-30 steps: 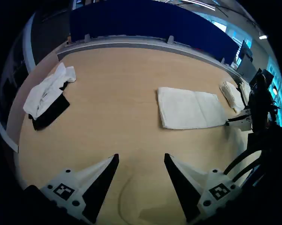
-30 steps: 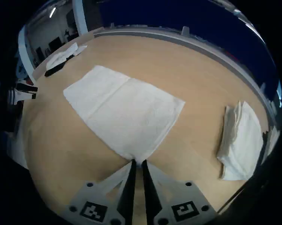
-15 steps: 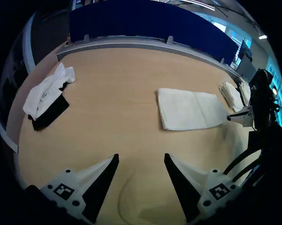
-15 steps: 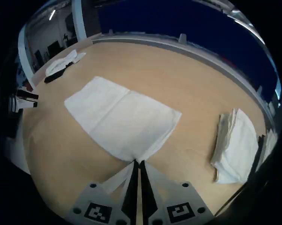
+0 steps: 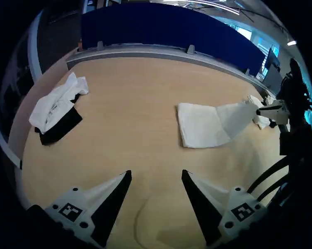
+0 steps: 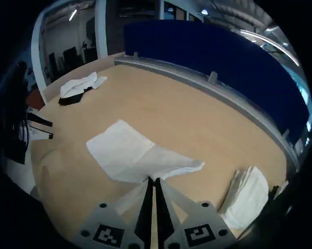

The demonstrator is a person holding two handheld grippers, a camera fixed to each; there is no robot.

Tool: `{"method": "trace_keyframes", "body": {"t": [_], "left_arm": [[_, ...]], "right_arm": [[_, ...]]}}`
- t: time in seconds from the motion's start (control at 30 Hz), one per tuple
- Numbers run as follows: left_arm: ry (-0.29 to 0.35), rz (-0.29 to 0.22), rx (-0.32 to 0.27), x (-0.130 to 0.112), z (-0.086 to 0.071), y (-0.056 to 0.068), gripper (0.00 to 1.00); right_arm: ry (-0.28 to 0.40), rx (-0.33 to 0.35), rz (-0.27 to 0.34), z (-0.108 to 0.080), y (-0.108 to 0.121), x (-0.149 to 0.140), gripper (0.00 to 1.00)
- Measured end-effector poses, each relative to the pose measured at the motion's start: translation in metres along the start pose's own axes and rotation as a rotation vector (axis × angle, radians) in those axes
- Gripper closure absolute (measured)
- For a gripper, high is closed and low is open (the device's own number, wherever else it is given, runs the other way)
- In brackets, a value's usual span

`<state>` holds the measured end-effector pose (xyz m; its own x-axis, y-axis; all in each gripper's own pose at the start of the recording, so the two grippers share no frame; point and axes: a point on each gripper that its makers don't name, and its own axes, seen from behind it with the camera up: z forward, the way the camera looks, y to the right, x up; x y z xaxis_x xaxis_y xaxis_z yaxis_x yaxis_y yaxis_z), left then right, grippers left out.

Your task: Fold towel

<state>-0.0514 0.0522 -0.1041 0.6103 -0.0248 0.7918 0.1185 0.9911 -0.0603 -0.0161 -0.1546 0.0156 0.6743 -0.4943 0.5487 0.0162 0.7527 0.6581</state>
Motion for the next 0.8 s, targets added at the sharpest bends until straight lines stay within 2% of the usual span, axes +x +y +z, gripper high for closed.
{"method": "trace_keyframes", "body": {"t": [0.1, 0.47, 0.6, 0.8], "left_arm": [[0.003, -0.006, -0.001, -0.001, -0.001, 0.0, 0.11], [0.014, -0.017, -0.007, -0.004, -0.007, 0.0, 0.11], [0.016, -0.024, -0.003, -0.005, -0.01, -0.003, 0.11], [0.021, -0.045, 0.0, -0.008, -0.014, -0.005, 0.11]], "right_arm": [[0.007, 0.003, -0.032, -0.001, -0.005, 0.013, 0.96], [-0.004, 0.035, -0.117, 0.009, -0.022, 0.033, 0.96], [-0.012, 0.06, -0.167, 0.02, -0.036, 0.043, 0.96], [-0.028, 0.124, -0.245, 0.041, -0.069, 0.054, 0.96]]}}
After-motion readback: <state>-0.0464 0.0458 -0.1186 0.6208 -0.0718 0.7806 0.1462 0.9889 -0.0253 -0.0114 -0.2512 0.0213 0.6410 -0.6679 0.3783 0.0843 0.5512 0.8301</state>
